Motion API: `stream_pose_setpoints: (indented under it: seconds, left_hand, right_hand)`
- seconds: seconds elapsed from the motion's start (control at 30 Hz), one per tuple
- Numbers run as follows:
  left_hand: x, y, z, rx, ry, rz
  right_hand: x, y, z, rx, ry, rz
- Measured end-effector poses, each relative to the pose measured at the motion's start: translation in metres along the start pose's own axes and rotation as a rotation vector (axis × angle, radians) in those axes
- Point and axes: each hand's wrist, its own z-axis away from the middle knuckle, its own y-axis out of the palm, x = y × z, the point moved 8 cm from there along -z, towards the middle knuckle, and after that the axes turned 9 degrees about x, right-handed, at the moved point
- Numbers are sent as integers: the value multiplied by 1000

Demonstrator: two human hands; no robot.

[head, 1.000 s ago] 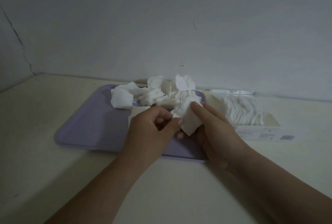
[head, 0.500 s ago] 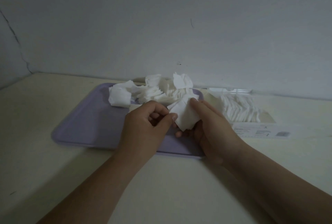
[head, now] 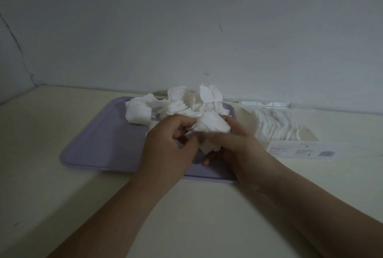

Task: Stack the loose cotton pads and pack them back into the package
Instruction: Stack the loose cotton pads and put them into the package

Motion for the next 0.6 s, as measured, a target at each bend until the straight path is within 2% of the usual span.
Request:
stream_pose_setpoints:
  seconds: [0.07, 0.17, 0.23, 0.33, 0.47, 0.6]
  left_hand:
    - [5, -2, -2, 4, -27, 11]
    - [11, 2, -4, 99, -50, 47]
    - [11, 7, -6, 170, -27, 43]
    - [11, 9, -7, 201, 20, -38]
    - [21, 12, -5, 282, -61, -60]
    - [21, 10, -4, 314, -170, 107]
  right_hand:
    - [1, -6, 2, -52, -43, 143]
    - [9, -13, 3, -142, -102, 572]
    - [14, -13, 2, -133, -126, 763]
    - [17, -15, 5, -147, -102, 799]
    - [15, -21, 7, -240, -82, 706]
    - [15, -21, 7, -267, -75, 692]
